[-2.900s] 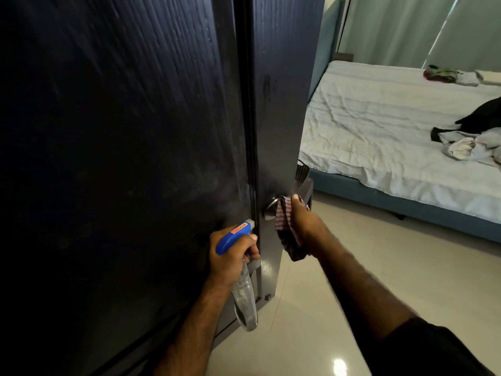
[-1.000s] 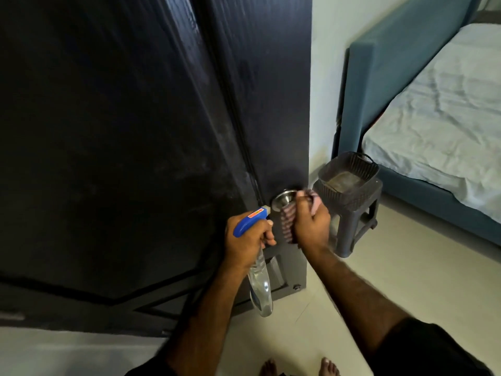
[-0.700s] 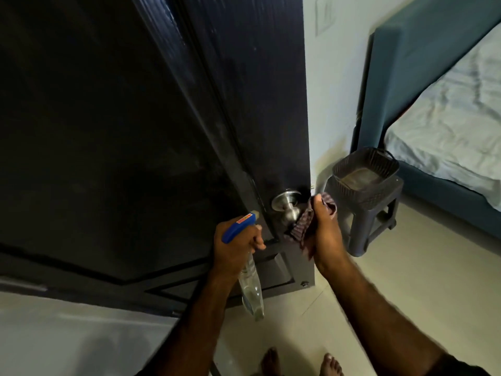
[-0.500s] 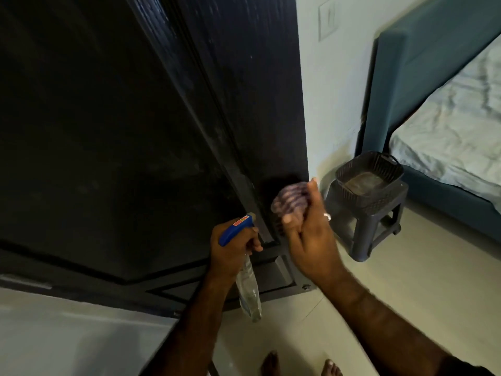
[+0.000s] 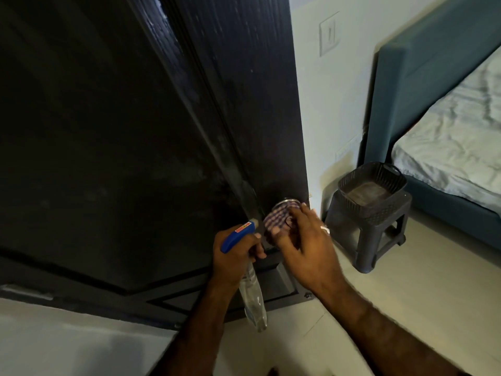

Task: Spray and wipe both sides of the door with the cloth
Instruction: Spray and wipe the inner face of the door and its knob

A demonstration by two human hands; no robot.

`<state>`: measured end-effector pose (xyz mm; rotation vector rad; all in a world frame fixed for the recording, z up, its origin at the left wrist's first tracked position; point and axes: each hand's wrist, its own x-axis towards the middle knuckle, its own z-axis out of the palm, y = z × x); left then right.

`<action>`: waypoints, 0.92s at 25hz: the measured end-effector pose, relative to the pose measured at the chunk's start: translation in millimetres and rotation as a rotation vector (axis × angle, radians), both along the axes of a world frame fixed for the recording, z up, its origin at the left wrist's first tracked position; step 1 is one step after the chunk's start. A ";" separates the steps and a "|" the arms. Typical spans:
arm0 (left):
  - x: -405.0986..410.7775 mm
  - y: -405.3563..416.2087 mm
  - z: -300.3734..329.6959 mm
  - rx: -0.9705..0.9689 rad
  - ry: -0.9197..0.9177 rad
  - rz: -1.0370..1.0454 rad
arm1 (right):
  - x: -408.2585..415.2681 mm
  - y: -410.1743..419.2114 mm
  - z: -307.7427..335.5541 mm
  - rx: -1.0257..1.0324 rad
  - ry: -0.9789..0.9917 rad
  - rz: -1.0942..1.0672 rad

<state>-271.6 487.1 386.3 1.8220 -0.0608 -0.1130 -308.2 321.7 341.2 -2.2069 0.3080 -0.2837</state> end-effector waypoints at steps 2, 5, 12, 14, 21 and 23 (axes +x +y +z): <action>1.3 3.5 1.5 0.013 0.002 0.011 | 0.5 3.4 0.1 -0.185 -0.065 -0.168; 5.1 9.1 4.5 0.008 0.014 0.015 | 16.6 4.0 2.9 -0.112 -0.028 -0.218; 30.6 13.7 6.2 -0.058 0.015 -0.086 | 55.4 23.0 -20.0 -0.300 -0.131 -0.279; 37.7 19.9 7.5 -0.084 0.018 -0.132 | 66.8 21.8 -20.9 -0.158 -0.156 -0.277; 63.5 65.7 6.1 -0.067 0.025 -0.239 | 128.9 32.8 11.2 1.722 -0.078 -0.401; 72.0 77.0 4.7 -0.050 0.020 -0.259 | 134.5 32.5 10.0 1.663 -0.101 -0.413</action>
